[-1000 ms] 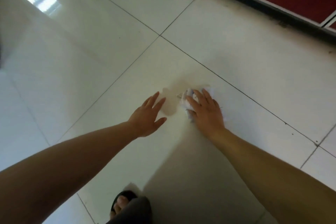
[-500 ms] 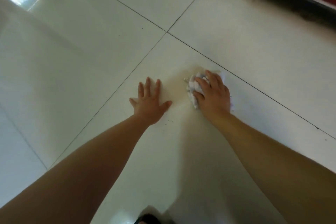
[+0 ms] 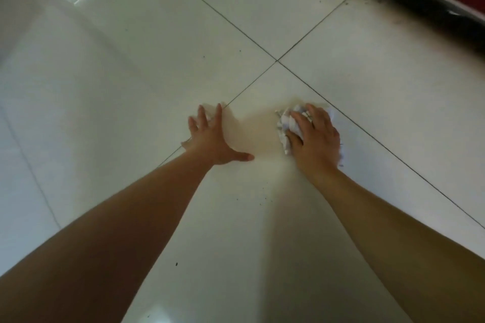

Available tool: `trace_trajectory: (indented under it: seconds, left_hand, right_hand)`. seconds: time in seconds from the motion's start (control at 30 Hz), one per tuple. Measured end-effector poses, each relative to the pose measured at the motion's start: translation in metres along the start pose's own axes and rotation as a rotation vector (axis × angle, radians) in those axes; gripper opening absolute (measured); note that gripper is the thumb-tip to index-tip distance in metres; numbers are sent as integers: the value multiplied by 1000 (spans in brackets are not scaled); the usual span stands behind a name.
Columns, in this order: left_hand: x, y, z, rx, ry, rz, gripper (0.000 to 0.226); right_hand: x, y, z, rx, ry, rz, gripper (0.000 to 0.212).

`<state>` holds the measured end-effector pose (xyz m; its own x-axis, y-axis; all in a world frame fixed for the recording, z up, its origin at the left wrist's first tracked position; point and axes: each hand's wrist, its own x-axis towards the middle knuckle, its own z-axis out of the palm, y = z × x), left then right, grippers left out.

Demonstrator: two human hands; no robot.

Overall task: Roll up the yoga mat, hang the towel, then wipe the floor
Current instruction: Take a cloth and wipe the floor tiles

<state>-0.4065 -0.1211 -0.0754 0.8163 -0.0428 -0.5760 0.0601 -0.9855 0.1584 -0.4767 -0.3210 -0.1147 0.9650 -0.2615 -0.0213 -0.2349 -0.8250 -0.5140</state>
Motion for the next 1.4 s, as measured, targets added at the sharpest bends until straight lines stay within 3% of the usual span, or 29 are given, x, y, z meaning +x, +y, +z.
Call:
trace_trajectory:
  seconds: [0.1, 0.3, 0.63, 0.83, 1.07, 1.2, 1.27, 1.4]
  left_hand:
    - [8, 0, -3, -7, -81, -14, 149]
    - [5, -1, -2, 2, -39, -10, 146]
    - [6, -1, -1, -14, -16, -3, 146]
    - [5, -1, -2, 2, -24, 4, 146]
    - [5, 0, -3, -15, -20, 5, 145]
    - [4, -3, -2, -20, -22, 25, 144]
    - [2, -7, 0, -18, -13, 52, 135]
    - [6, -18, -8, 96, 163, 141, 84]
  right_hand:
    - [25, -6, 12, -14, -14, -9, 41]
    - [-5, -8, 12, -9, -39, -211, 40]
    - [116, -53, 36, 13, -39, -142, 38]
    - [58, -32, 30, 80, -122, -452, 41]
    - [97, -55, 35, 57, -80, -143, 40]
    - [63, -57, 32, 32, -166, -226, 44]
    - [39, -41, 25, -16, -153, -283, 45]
    - [30, -15, 17, -53, -72, -209, 44]
